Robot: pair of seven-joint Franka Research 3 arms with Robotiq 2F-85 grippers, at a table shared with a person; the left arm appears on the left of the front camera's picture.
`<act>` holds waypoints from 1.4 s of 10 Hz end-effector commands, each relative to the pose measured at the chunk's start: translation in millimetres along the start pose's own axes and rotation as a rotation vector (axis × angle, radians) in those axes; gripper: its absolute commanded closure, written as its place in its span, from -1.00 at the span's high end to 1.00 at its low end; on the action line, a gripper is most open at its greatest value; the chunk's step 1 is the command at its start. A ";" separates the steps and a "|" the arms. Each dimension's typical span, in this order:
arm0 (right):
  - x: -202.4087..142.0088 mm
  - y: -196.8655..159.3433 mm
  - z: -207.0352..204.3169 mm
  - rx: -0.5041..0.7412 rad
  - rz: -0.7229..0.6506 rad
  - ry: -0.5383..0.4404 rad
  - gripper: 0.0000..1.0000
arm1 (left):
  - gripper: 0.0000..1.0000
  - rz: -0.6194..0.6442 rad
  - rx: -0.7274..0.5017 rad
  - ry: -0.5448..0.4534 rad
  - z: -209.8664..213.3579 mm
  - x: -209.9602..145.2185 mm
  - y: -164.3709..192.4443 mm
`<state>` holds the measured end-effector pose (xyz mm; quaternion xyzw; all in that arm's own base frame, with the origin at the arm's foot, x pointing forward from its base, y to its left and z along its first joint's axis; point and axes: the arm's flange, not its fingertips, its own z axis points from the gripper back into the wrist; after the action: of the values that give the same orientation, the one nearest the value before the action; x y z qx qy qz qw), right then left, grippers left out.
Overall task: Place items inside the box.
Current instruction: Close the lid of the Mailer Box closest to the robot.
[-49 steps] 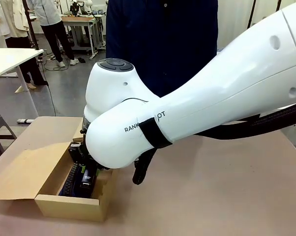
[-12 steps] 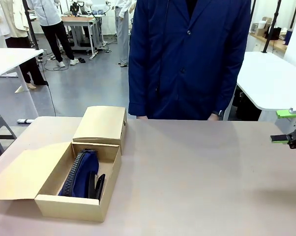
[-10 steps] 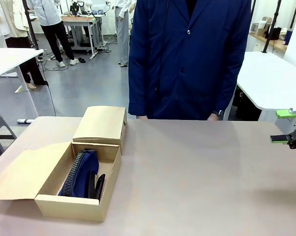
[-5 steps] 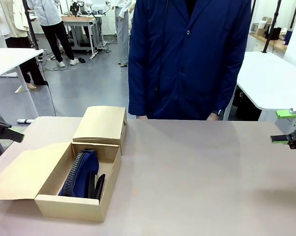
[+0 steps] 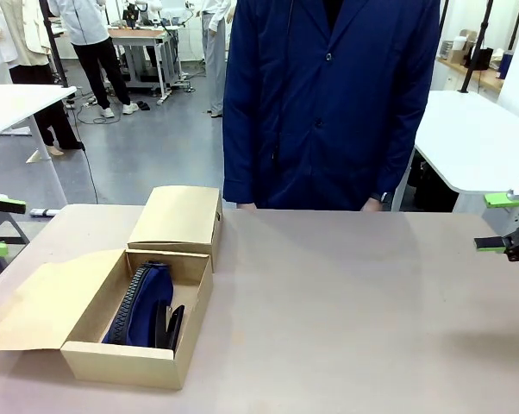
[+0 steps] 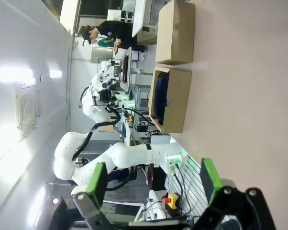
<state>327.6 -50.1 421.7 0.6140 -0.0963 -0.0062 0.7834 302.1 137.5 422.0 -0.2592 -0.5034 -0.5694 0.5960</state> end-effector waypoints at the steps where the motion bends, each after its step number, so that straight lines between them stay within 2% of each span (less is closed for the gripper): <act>1: -0.7 2.8 1.7 -0.010 -0.011 0.007 1.00 | 1.00 -0.137 0.178 -0.050 -7.7 -36.3 10.7; 2: -0.7 2.8 1.7 -0.010 -0.011 0.007 1.00 | 1.00 0.018 0.405 -0.113 9.8 -24.1 34.6; 3: -0.7 2.8 1.7 -0.010 -0.011 0.007 1.00 | 1.00 -0.074 0.089 -0.003 5.1 -19.2 6.5; 5: -0.7 2.8 1.7 -0.010 -0.011 0.007 1.00 | 1.00 -0.074 0.089 -0.003 5.1 -19.2 6.5; 6: -0.7 2.8 1.7 -0.010 -0.011 0.007 1.00 | 1.00 -0.048 0.188 -0.023 7.9 -30.0 16.5; 8: -0.7 2.8 1.7 -0.010 -0.011 0.007 1.00 | 1.00 -0.194 0.002 0.072 -0.4 -55.3 42.4; 9: -0.7 2.8 1.7 -0.010 -0.011 0.007 1.00 | 1.00 -0.189 0.036 0.130 6.7 -71.5 57.3; 11: -0.7 2.8 1.7 -0.010 -0.011 0.007 1.00 | 1.00 -0.199 -0.058 0.146 25.8 -106.6 75.2; 14: -0.7 2.8 1.7 -0.010 -0.011 0.007 1.00 | 1.00 -0.119 -0.116 0.301 23.9 -159.3 79.0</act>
<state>327.6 -50.3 421.6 0.6138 -0.0963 -0.0066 0.7835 386.0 216.5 371.8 -0.1794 -0.4048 -0.6486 0.6190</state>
